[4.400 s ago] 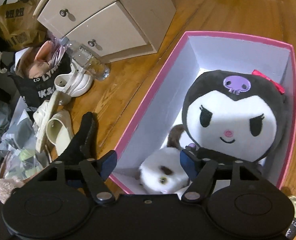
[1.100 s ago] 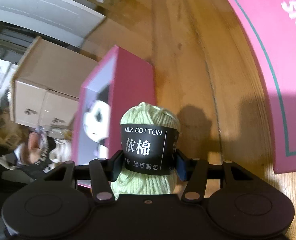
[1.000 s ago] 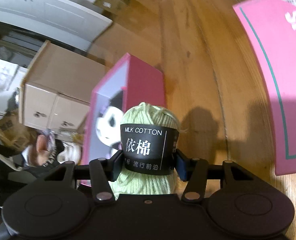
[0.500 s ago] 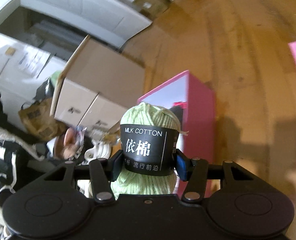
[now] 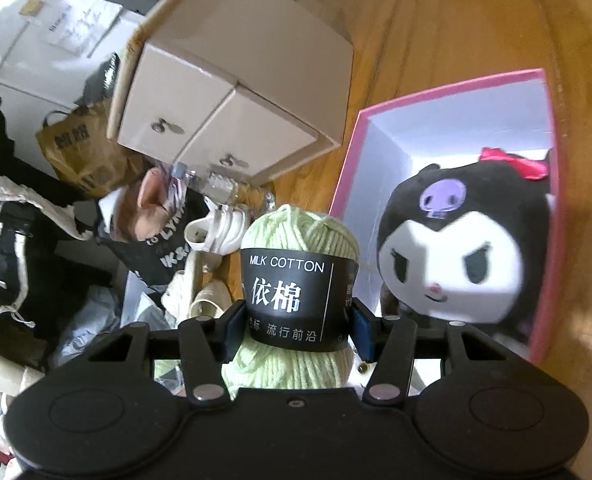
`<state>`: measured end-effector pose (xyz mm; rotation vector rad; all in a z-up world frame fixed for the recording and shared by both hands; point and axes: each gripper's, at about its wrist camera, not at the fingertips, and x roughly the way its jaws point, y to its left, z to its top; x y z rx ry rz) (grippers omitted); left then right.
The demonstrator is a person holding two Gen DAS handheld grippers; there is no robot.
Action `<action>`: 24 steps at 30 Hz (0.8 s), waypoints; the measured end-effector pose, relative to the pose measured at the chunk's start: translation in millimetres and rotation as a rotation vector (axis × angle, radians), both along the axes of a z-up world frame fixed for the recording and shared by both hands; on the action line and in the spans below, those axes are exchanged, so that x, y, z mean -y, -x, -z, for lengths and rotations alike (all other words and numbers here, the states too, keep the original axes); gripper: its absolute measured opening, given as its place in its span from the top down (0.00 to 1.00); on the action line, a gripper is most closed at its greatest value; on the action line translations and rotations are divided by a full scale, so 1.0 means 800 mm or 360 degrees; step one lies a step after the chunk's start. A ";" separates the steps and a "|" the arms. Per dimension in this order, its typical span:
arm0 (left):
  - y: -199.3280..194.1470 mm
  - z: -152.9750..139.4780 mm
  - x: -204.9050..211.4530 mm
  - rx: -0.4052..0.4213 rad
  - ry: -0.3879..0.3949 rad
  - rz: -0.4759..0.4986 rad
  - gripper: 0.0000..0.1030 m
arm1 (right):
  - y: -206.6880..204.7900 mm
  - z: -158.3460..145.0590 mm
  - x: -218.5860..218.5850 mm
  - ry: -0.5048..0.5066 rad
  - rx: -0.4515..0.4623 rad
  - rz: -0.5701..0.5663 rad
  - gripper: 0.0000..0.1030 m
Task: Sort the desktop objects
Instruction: 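Carry the yarn ball with the right gripper over the pink box, then lower the yarn ball into the box beside Kuromi and open the right gripper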
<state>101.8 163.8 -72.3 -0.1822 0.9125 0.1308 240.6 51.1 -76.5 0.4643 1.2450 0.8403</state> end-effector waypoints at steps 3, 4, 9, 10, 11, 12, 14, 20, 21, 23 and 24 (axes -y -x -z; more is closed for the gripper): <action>-0.002 0.007 -0.016 -0.0017 0.0057 -0.0037 0.10 | -0.002 0.018 -0.021 0.0069 -0.0042 0.0013 0.43; -0.001 0.008 -0.020 -0.0019 0.0070 -0.0047 0.10 | -0.003 0.023 -0.024 0.0090 -0.0060 0.0021 0.42; 0.007 0.012 -0.029 -0.0001 0.0124 -0.0065 0.10 | -0.001 0.024 -0.028 0.0193 0.0020 0.0064 0.31; 0.007 0.012 -0.030 -0.0001 0.0127 -0.0065 0.10 | -0.002 0.022 -0.025 0.0165 0.0015 0.0078 0.29; 0.009 0.010 -0.028 -0.0002 0.0124 -0.0063 0.10 | -0.002 0.019 -0.020 0.0138 0.0013 0.0092 0.28; 0.011 0.009 -0.026 -0.0001 0.0120 -0.0056 0.10 | -0.001 0.015 -0.017 0.0138 0.0022 0.0094 0.28; 0.012 0.010 -0.025 -0.0002 0.0119 -0.0040 0.10 | 0.002 0.007 -0.015 0.0179 0.0060 0.0105 0.28; 0.012 0.011 -0.025 -0.0002 0.0156 -0.0041 0.10 | 0.006 -0.006 -0.031 0.0097 0.0123 0.0011 0.36; 0.013 0.012 -0.026 -0.0002 0.0156 -0.0042 0.10 | 0.005 -0.005 -0.038 0.0075 0.0130 -0.0032 0.37; 0.014 0.011 -0.028 -0.0002 0.0153 -0.0043 0.10 | 0.000 -0.001 -0.051 0.0069 0.0122 -0.0107 0.39; 0.015 0.011 -0.029 -0.0002 0.0153 -0.0042 0.10 | -0.002 0.004 -0.056 0.0078 0.0113 -0.0141 0.39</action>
